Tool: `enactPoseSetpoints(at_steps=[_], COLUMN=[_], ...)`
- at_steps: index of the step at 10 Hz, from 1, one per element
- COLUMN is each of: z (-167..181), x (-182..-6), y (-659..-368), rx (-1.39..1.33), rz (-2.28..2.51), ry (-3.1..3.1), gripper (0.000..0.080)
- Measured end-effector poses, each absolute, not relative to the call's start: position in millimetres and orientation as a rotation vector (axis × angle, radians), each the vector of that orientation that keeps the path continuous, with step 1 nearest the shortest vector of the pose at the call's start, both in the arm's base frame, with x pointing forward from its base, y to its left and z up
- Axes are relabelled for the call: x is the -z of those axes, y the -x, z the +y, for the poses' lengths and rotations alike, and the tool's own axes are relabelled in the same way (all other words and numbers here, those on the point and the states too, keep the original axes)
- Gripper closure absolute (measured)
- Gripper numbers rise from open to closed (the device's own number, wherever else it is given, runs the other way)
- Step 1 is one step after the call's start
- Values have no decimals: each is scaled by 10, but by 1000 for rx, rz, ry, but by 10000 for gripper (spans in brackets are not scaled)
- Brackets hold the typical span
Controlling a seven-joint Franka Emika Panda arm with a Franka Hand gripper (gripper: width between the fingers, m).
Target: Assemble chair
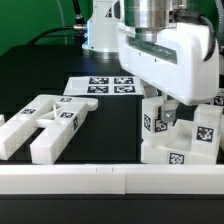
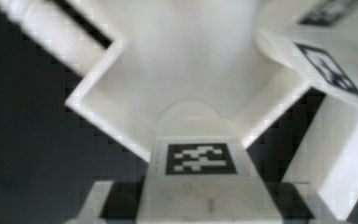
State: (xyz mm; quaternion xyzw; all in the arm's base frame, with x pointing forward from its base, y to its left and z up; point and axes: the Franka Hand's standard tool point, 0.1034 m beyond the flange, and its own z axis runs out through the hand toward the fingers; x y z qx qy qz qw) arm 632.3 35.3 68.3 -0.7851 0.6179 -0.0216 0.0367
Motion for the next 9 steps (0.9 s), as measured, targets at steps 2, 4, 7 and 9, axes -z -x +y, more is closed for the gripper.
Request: enactPoseSetpoints(at_steps=[2, 4, 7, 9], z=[471, 476, 482, 491], x=[-688, -688, -693, -697], y=[-6351, -6351, -6339, -6346], rx=[57, 56, 45, 69], rz=[2188, 2187, 2013, 1744], ry=[2100, 2100, 2285, 2509], gripper=[509, 393, 183, 151])
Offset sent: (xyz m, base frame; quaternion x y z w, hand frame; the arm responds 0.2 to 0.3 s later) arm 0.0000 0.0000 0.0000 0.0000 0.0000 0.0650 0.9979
